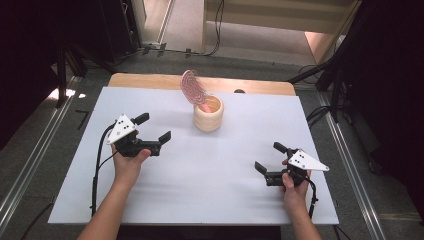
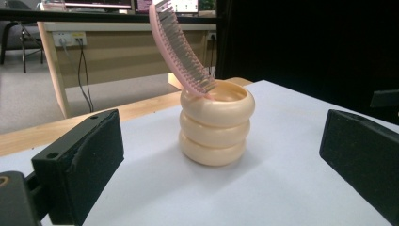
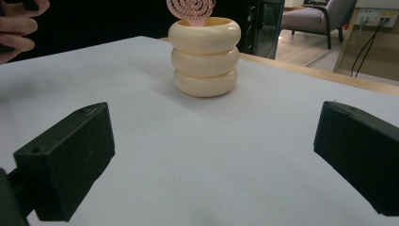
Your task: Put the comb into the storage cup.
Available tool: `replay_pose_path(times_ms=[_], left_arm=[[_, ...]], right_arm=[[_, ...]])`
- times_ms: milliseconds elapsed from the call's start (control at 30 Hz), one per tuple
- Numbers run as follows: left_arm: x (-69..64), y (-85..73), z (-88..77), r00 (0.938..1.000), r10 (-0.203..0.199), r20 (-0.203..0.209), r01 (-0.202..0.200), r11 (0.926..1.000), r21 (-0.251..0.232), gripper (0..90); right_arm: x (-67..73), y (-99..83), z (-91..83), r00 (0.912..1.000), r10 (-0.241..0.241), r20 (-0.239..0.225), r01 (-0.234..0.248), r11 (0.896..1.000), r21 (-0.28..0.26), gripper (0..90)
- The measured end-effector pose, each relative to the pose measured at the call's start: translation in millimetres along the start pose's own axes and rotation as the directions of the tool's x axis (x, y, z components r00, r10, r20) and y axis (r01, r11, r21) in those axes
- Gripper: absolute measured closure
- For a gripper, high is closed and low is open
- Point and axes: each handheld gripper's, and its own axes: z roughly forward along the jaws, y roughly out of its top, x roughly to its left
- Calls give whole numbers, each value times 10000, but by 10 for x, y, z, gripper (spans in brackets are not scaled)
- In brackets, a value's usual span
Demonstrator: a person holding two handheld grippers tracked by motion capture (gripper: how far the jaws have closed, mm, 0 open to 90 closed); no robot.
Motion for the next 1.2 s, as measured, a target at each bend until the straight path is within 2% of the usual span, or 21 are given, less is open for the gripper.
replay_pose_path(times_ms=[333, 600, 667, 833, 1200], left_arm=[[-9, -169, -215, 9999, -84, -138, 85, 9999, 78, 8], [49, -294, -400, 9993, -257, -271, 263, 9994, 230, 7], [60, -310, -452, 9993, -136, -358, 147, 9994, 324, 7], [120, -368, -605, 9979, -375, -535, 389, 9989, 257, 7], [224, -499, -886, 9967, -334, -737, 373, 9979, 531, 6]], right_arm=[[2, -2, 1, 10000, -8, 8, 8, 10000, 17, 0], [9, 0, 3, 10000, 2, 30, -3, 10000, 26, 0], [10, 2, 2, 10000, -2, 43, 1, 10000, 10, 0], [3, 0, -5, 10000, -20, 34, 19, 10000, 12, 0], [2, -3, -17, 9997, -11, 249, 11, 10000, 6, 0]])
